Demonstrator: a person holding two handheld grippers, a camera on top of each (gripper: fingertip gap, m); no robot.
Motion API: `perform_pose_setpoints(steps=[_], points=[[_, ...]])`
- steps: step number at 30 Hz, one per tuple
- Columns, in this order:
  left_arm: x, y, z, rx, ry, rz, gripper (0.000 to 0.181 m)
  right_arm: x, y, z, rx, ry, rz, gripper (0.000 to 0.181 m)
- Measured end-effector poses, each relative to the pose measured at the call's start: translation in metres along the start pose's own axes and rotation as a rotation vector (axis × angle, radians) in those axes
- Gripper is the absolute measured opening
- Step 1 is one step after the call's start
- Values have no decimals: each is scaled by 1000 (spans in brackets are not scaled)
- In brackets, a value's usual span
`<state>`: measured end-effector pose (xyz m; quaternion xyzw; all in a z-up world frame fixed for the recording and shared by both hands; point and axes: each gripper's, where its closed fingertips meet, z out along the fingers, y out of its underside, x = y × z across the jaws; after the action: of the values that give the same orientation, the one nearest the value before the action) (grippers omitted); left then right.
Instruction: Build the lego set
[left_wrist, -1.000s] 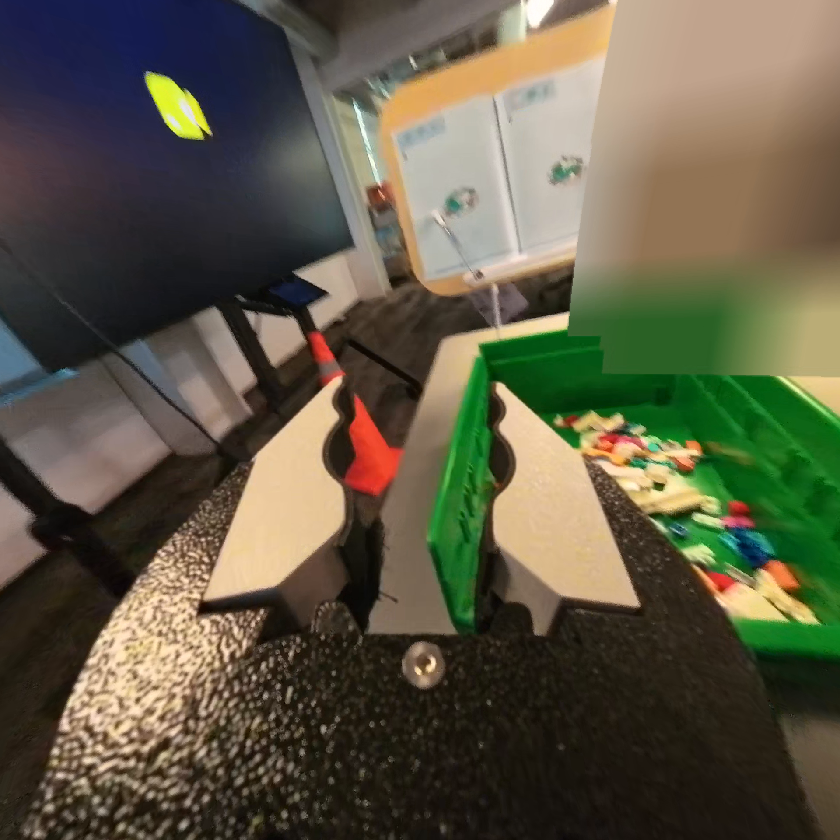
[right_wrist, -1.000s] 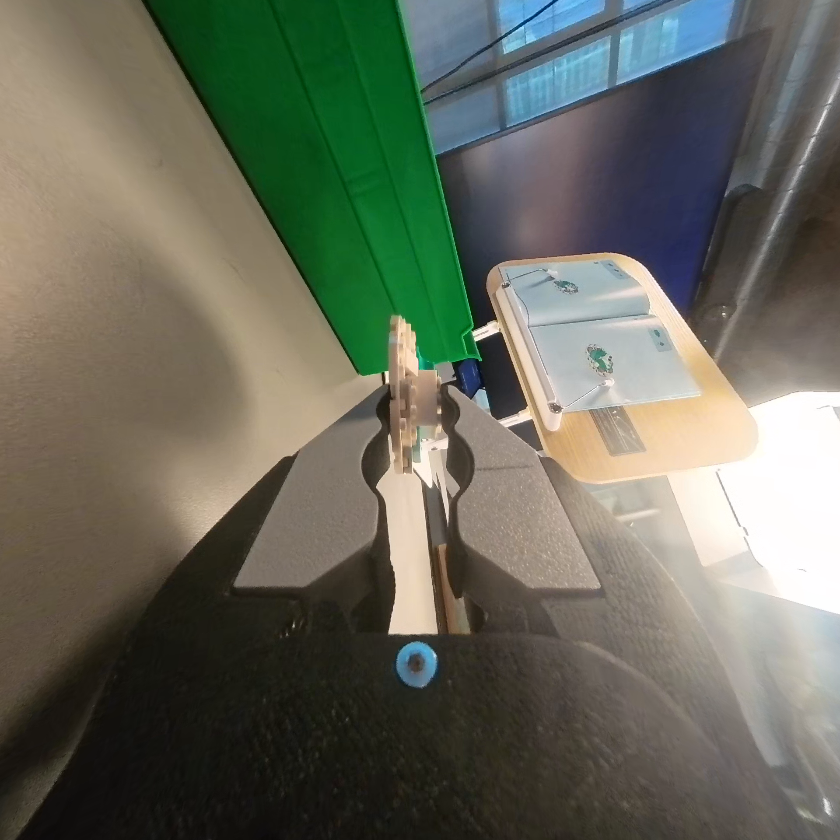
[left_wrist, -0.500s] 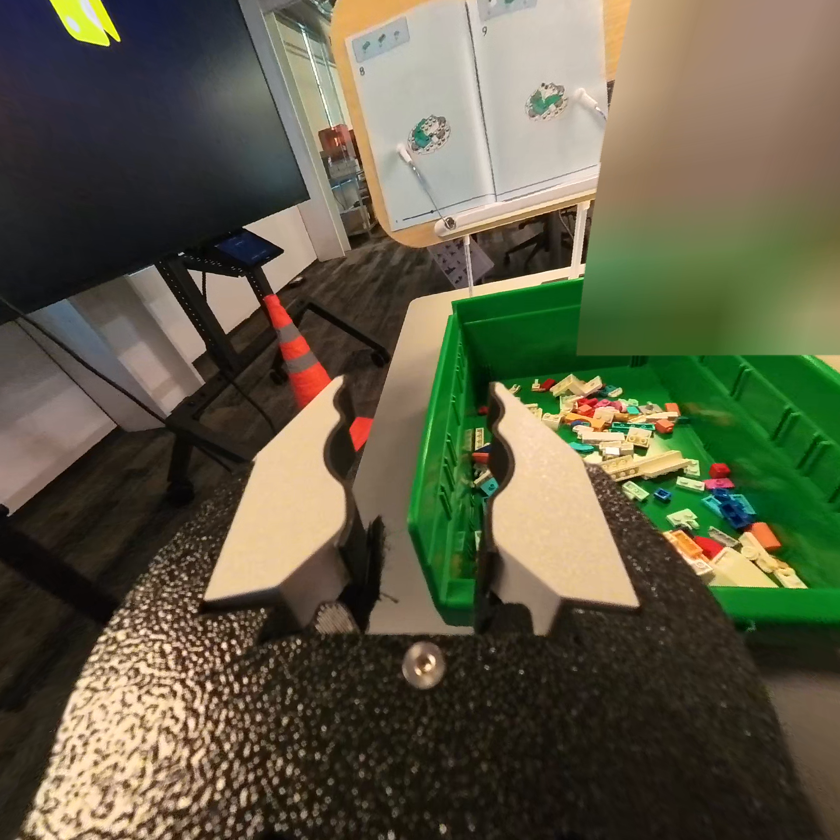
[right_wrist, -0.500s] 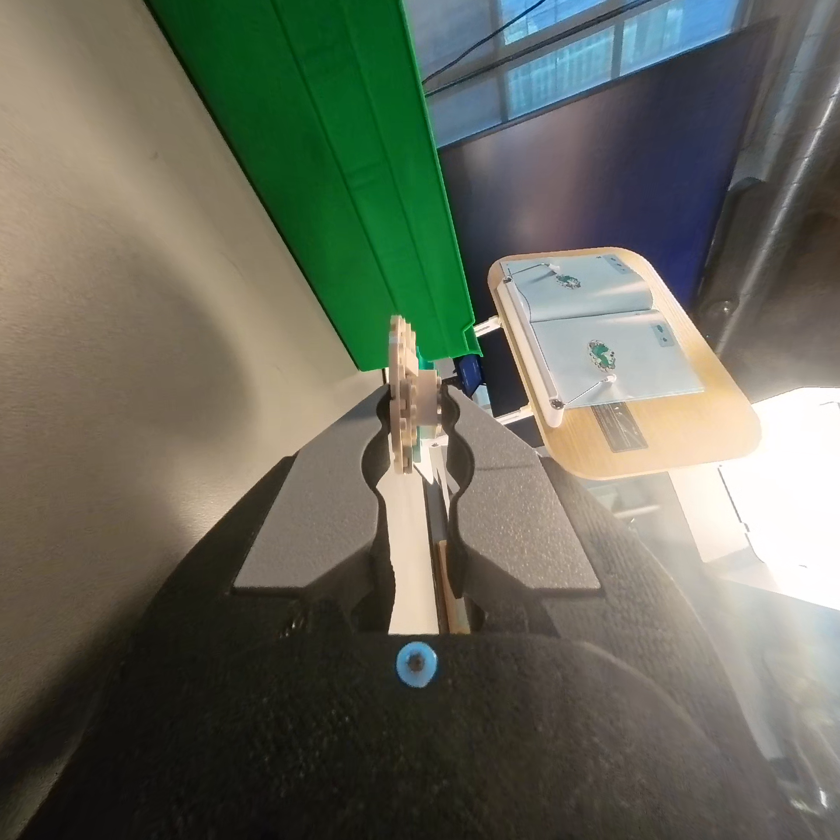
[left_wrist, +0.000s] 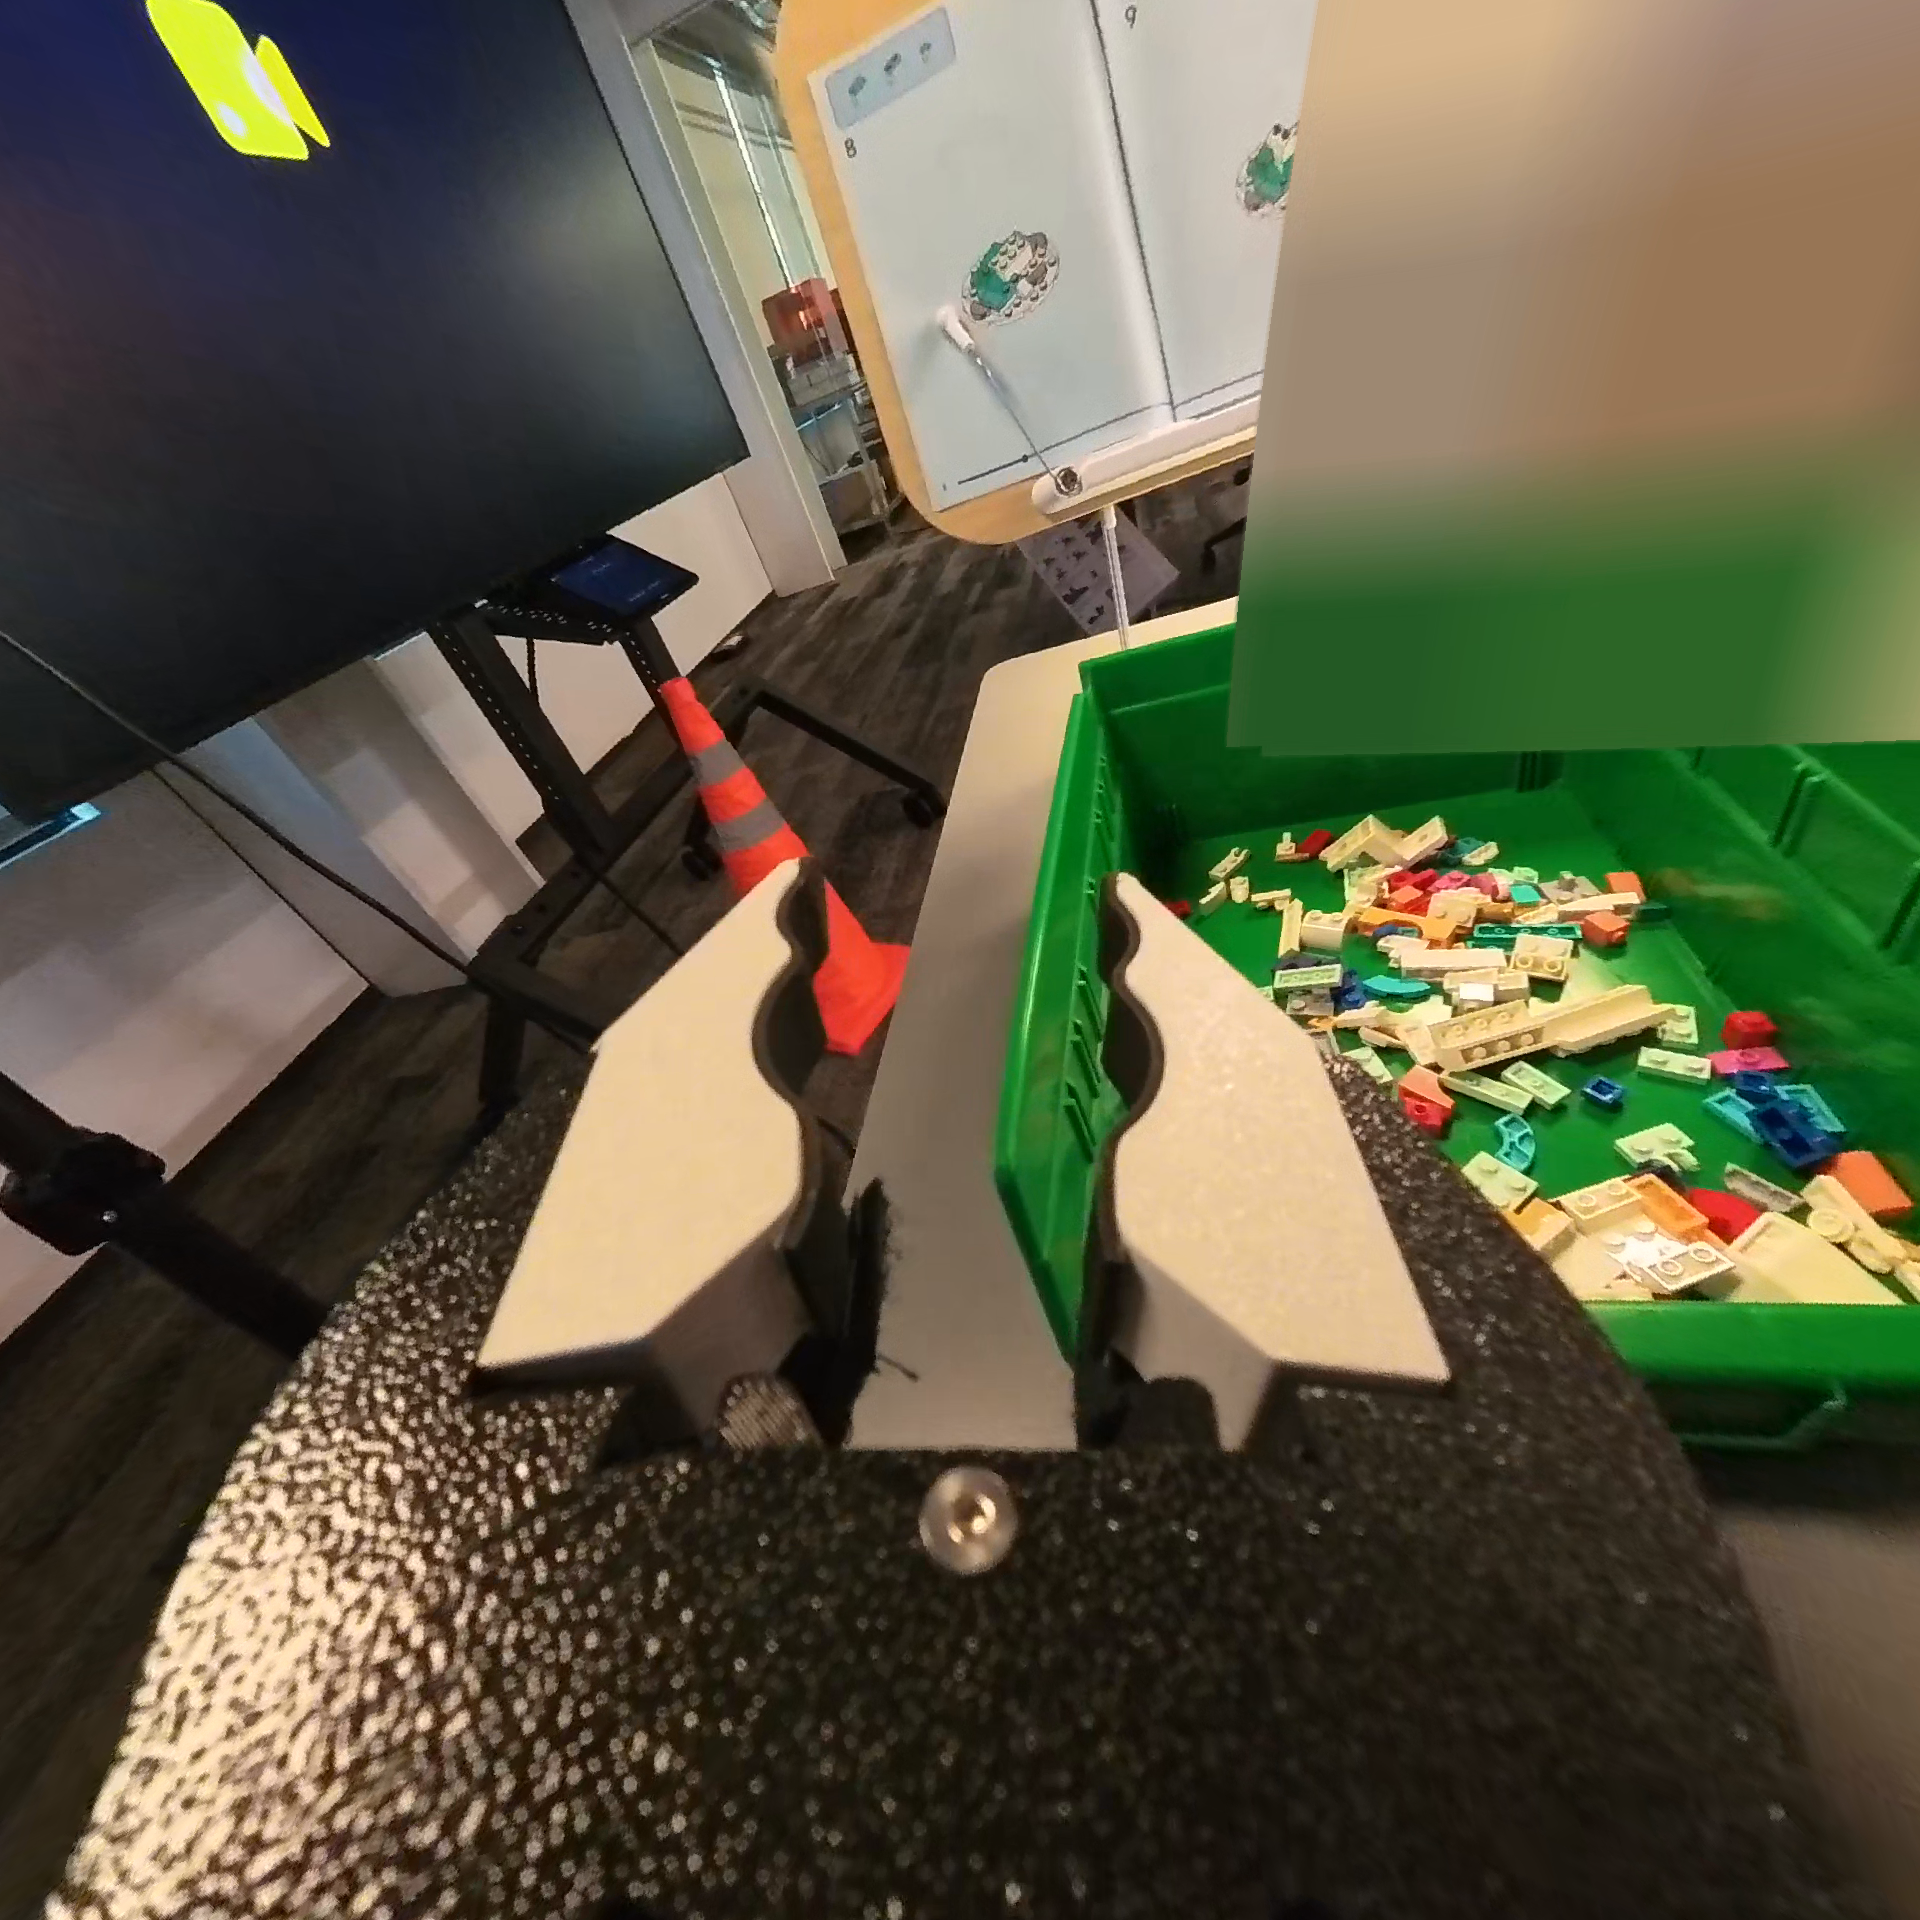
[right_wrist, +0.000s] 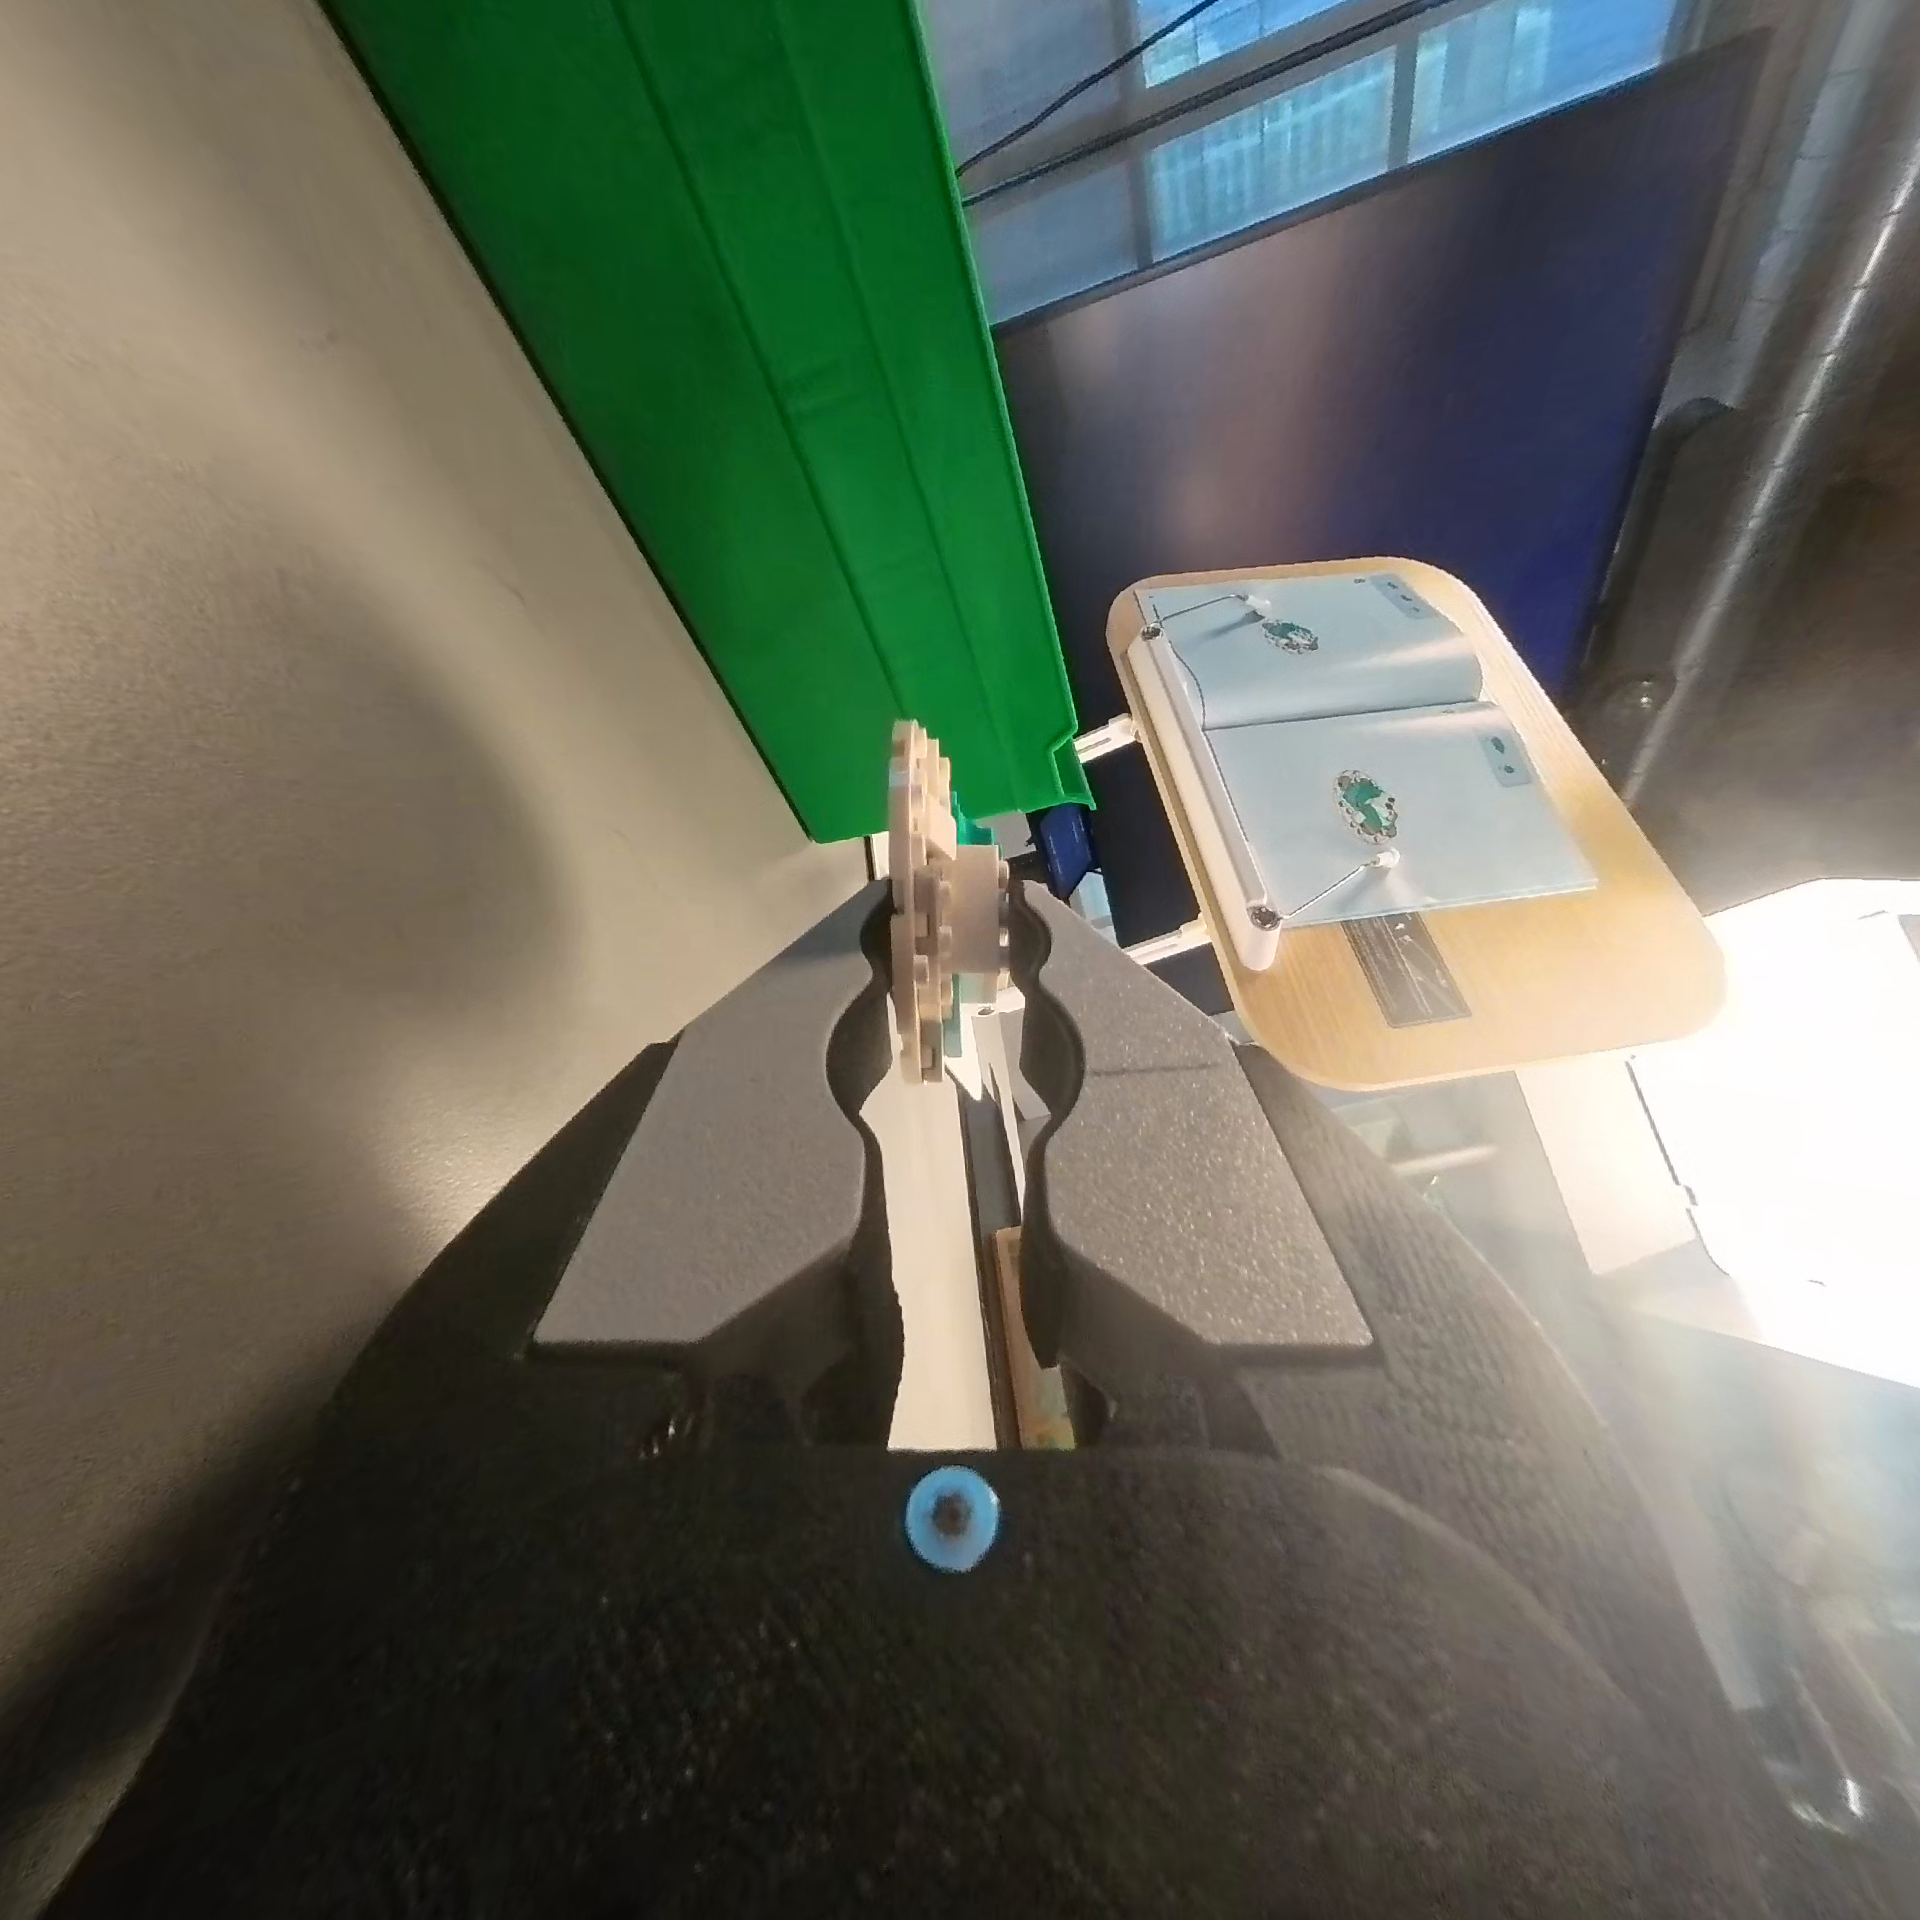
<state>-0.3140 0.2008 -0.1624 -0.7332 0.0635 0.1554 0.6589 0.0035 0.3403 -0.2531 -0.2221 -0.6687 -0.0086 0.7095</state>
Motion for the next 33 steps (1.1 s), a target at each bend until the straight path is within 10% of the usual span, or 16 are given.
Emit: perform_pose_setpoints(steps=[7,12,17,22,33], points=[[21,-2,5,7,106,4,50,0,0,0,-2,1,1,17],[108,-16,4,-26,621,126,32,0,1,1,-6,2,4,17],[170,18,18,-371,1027,215,24,1,2,1,-8,8,12,17],[192,68,43,-597,1108,358,22,3,1,1,-5,12,17,17],[214,87,34,-628,1207,383,19,4,-1,0,8,17,32,17]])
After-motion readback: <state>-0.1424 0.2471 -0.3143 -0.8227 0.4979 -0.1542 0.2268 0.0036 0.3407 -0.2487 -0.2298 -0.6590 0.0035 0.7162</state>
